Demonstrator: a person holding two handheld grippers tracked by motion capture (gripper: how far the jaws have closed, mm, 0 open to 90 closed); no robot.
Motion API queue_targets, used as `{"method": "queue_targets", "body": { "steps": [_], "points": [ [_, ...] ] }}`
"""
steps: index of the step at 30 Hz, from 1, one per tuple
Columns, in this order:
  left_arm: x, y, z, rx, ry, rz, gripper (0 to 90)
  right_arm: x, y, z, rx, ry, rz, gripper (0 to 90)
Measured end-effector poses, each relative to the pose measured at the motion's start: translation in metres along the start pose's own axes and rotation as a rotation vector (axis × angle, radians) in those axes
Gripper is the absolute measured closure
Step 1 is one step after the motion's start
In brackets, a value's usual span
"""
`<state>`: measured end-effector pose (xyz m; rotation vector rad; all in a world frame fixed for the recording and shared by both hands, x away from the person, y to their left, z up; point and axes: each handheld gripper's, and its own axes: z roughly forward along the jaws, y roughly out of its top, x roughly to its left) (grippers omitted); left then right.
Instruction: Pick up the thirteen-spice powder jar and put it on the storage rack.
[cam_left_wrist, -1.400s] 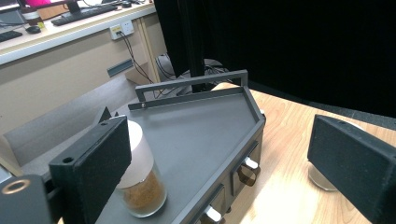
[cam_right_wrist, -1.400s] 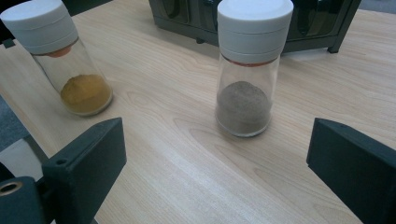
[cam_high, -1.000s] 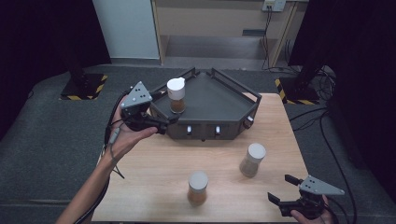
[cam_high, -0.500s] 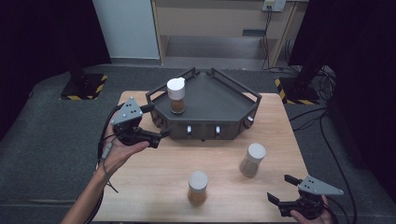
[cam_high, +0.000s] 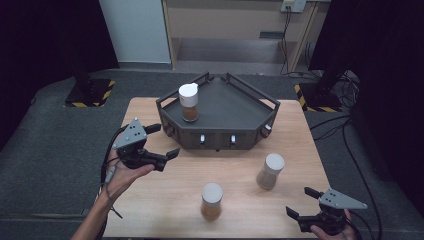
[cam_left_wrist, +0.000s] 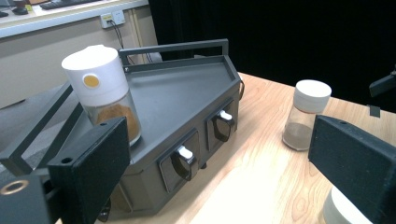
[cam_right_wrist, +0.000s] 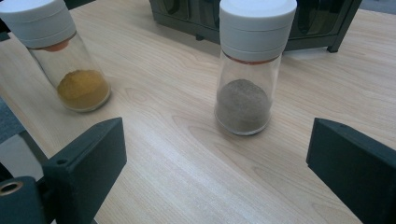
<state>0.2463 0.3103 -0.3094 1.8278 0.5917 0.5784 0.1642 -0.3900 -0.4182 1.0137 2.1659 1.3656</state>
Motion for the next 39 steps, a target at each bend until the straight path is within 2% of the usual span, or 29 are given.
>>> {"method": "queue_targets", "body": {
  "steps": [8, 26, 37, 39],
  "points": [
    [-0.004, -0.013, -0.006, 0.03, 0.004, -0.004, 4.9, 0.0, 0.0, 0.0, 0.002, -0.001, -0.001, 5.5],
    [-0.007, -0.051, -0.016, 0.065, 0.017, -0.066, 5.1, 0.001, 0.001, 0.0, 0.004, -0.004, 0.0, 5.5],
    [-0.01, -0.073, -0.025, 0.067, 0.054, -0.12, 5.1, 0.001, 0.001, 0.0, 0.006, -0.003, -0.001, 5.6],
    [-0.013, -0.079, -0.026, 0.081, 0.078, -0.131, 5.2, 0.001, 0.001, 0.0, 0.006, -0.004, -0.001, 5.6]
  ]
}}
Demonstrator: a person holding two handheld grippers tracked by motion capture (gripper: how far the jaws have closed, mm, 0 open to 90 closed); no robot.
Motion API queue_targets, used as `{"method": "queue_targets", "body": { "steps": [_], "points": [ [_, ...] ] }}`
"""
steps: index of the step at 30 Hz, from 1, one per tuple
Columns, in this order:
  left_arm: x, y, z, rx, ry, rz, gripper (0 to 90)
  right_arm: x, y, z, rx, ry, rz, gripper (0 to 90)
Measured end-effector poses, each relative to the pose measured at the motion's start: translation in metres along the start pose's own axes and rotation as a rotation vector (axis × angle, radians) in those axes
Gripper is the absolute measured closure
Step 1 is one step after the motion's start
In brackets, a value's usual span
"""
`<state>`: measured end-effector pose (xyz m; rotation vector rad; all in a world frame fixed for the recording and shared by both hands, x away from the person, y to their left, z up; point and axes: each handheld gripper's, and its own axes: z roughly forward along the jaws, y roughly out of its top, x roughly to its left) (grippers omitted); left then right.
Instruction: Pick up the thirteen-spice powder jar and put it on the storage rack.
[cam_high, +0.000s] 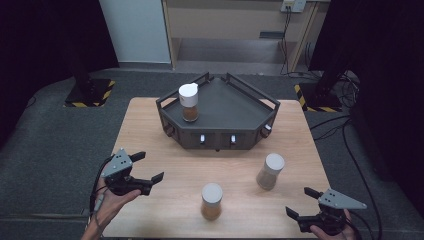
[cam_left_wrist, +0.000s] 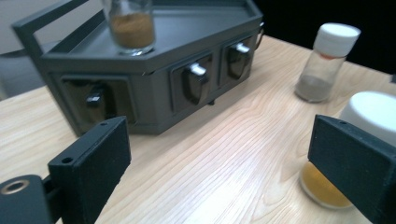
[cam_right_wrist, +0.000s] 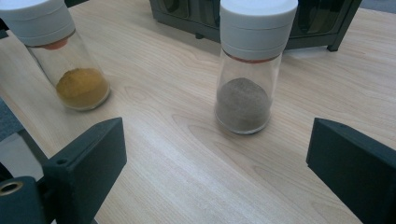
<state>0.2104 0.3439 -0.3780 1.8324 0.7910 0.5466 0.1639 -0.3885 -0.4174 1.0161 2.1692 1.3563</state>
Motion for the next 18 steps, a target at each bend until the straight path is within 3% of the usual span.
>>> {"method": "queue_targets", "body": {
  "steps": [9, 18],
  "points": [
    [-0.005, -0.015, 0.001, 0.016, 0.037, -0.019, 5.3, 0.0, 0.0, 0.0, 0.001, -0.002, 0.001, 5.6],
    [-0.007, -0.029, 0.002, 0.023, 0.045, -0.053, 5.2, 0.0, 0.0, 0.001, 0.003, 0.0, 0.0, 5.6]
  ]
}}
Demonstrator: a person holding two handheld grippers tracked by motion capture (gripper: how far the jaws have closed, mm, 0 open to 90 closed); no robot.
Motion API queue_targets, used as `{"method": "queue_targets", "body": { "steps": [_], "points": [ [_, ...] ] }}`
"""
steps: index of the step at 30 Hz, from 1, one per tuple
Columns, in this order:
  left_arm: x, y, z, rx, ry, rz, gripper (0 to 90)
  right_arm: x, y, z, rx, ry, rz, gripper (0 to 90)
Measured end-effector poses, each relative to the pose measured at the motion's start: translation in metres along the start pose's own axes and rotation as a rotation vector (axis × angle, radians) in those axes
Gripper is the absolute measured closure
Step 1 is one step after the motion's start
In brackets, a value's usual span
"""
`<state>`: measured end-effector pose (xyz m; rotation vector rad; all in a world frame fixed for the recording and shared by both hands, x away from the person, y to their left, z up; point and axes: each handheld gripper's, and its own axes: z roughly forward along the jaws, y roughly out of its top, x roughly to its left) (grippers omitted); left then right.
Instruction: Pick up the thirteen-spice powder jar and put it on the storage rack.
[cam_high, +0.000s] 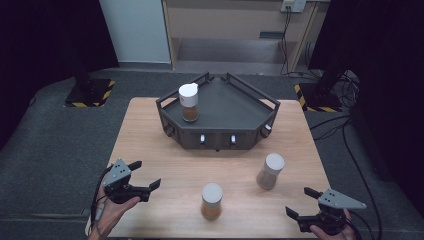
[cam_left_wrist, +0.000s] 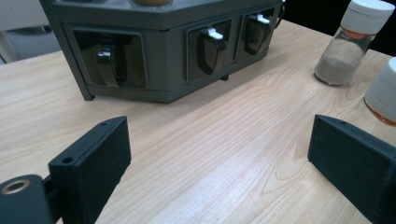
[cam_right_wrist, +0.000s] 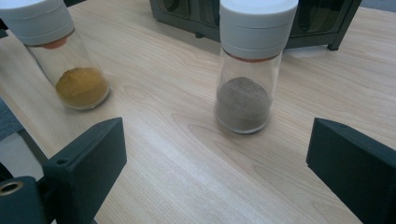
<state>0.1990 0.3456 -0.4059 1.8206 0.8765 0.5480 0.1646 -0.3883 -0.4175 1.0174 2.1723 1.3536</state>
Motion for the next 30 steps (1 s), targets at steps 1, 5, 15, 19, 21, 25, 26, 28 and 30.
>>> {"method": "queue_targets", "body": {
  "steps": [1, 5, 15, 19, 21, 25, 26, 28, 30],
  "points": [
    [-0.001, -0.001, 0.0, -0.001, 0.002, 0.001, 5.2, 0.0, 0.0, 0.0, 0.0, 0.0, 0.0, 5.6],
    [-0.002, -0.005, 0.0, -0.004, 0.01, -0.005, 5.4, 0.0, 0.0, 0.0, 0.001, -0.001, 0.0, 5.6],
    [-0.004, -0.016, -0.003, -0.015, 0.024, -0.021, 5.3, 0.001, 0.0, -0.001, -0.002, -0.003, 0.001, 5.6],
    [-0.001, -0.02, -0.006, -0.025, 0.029, -0.031, 5.2, 0.001, 0.0, -0.001, -0.001, -0.006, 0.003, 5.6],
    [0.0, -0.022, -0.007, -0.022, 0.026, -0.034, 5.1, 0.001, 0.0, -0.001, -0.003, -0.006, 0.006, 5.6],
    [0.001, -0.023, -0.007, -0.009, 0.018, -0.029, 5.0, 0.0, 0.0, -0.001, -0.007, -0.007, 0.005, 5.6],
    [0.002, -0.023, -0.007, -0.004, 0.011, -0.026, 5.0, 0.0, -0.001, -0.001, -0.009, -0.005, 0.006, 5.6],
    [0.002, -0.023, -0.007, 0.0, 0.005, -0.016, 4.9, 0.0, -0.001, -0.001, -0.012, -0.004, 0.007, 5.5],
    [0.003, -0.023, -0.007, 0.005, -0.002, -0.01, 5.0, -0.001, -0.001, -0.002, -0.014, -0.003, 0.011, 5.6]
  ]
}}
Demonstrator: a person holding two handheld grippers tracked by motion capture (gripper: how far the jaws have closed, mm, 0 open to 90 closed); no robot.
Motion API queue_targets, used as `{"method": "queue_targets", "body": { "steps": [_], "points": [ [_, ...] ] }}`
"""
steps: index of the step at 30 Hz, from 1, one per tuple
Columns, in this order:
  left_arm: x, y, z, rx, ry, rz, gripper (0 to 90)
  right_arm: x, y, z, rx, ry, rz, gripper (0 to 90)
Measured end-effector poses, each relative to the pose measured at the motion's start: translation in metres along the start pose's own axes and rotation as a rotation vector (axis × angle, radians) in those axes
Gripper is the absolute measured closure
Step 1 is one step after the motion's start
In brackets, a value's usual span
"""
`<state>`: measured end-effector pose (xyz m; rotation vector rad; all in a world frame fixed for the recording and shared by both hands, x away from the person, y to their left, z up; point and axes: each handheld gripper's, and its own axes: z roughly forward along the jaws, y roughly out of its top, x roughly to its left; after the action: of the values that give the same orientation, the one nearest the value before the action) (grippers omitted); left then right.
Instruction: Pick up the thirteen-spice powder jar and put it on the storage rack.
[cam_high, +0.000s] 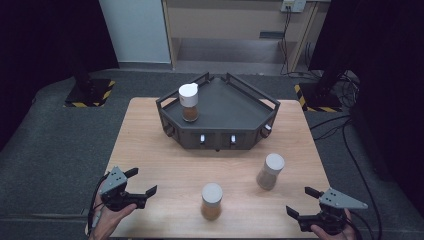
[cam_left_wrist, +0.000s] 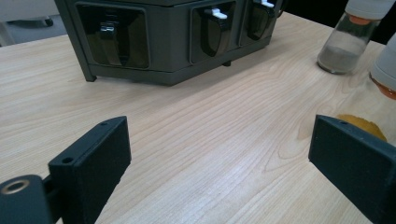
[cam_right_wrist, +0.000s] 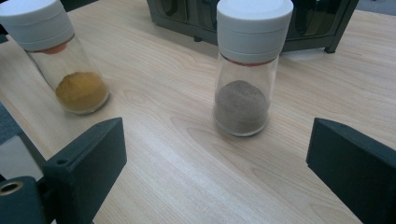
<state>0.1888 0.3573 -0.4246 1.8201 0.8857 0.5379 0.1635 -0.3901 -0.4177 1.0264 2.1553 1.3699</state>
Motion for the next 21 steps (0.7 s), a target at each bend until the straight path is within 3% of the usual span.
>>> {"method": "queue_targets", "body": {
  "steps": [9, 13, 16, 21],
  "points": [
    [-0.0005, 0.0005, -0.0001, 0.013, -0.011, 0.027, 4.5, -0.001, -0.0017, -0.0014, -0.016, 0.004, 0.008, 5.5],
    [0.0017, 0.0, -0.0004, 0.011, -0.023, 0.015, 3.3, -0.0011, -0.0021, -0.0019, -0.02, 0.008, 0.008, 5.4],
    [0.006, -0.0023, 0.0, -0.008, -0.055, -0.007, 2.7, -0.0018, -0.0021, -0.0017, -0.019, 0.011, 0.01, 5.2],
    [0.0054, -0.0029, -0.0004, -0.014, -0.052, 0.001, 2.2, -0.0042, -0.0045, -0.0025, -0.037, 0.019, 0.022, 4.3]
  ]
}}
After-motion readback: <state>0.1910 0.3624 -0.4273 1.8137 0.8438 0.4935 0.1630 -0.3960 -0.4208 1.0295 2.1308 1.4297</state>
